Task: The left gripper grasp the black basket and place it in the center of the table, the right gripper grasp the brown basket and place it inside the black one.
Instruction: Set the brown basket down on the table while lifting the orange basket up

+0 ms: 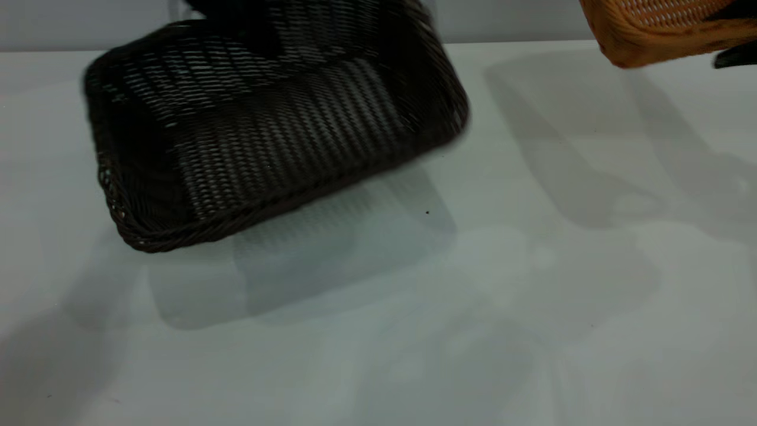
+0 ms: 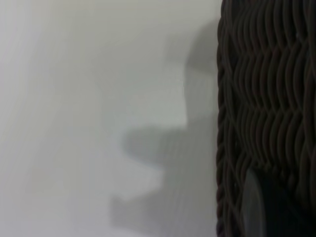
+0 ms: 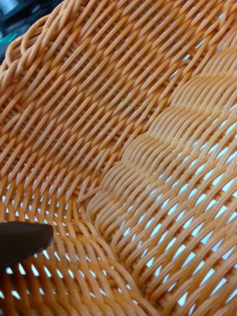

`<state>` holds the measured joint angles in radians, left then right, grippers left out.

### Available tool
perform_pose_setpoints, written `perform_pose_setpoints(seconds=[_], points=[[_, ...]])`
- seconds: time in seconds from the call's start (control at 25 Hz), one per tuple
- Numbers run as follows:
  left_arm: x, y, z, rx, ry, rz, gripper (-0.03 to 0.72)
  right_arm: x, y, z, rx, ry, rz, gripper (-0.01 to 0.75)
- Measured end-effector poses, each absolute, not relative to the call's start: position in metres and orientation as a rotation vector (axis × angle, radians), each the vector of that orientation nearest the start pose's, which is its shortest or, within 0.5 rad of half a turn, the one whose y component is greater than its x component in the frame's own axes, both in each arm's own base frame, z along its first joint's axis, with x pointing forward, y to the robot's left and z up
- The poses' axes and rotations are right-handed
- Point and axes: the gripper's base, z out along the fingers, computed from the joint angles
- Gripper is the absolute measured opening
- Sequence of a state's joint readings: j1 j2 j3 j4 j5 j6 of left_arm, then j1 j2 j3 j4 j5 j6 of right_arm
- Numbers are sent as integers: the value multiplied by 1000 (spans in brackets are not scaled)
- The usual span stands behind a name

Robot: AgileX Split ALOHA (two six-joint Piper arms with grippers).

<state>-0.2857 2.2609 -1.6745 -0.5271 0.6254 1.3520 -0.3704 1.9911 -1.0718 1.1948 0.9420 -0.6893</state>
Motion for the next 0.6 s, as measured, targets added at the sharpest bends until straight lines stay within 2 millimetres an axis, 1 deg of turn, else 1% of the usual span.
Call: perform_pose_setpoints(seconds=[0.08,0.16,0.24,0.36,0.48,0.52,0.6], points=[[447,-188,133,1667,1949,-158,81,350,-66,146,651,2589,1117,232],[439,-210,122,1739,1891,-155,81,347,-68,153,630,2625,1080,232],[431,-230,109,1790,1853,-151,81,346,-69,158,635,2622,1081,232],[423,-250,96,1833,1810,-136,83,345,-68,162,630,2621,1095,232],[415,-265,94,1847,1789,-142,97,344,-66,164,624,2626,1118,231],[412,-270,95,1831,1799,-150,114,344,-66,164,622,2627,1124,231],[408,-277,95,1797,1824,-168,181,343,-66,165,619,2629,1131,231]])
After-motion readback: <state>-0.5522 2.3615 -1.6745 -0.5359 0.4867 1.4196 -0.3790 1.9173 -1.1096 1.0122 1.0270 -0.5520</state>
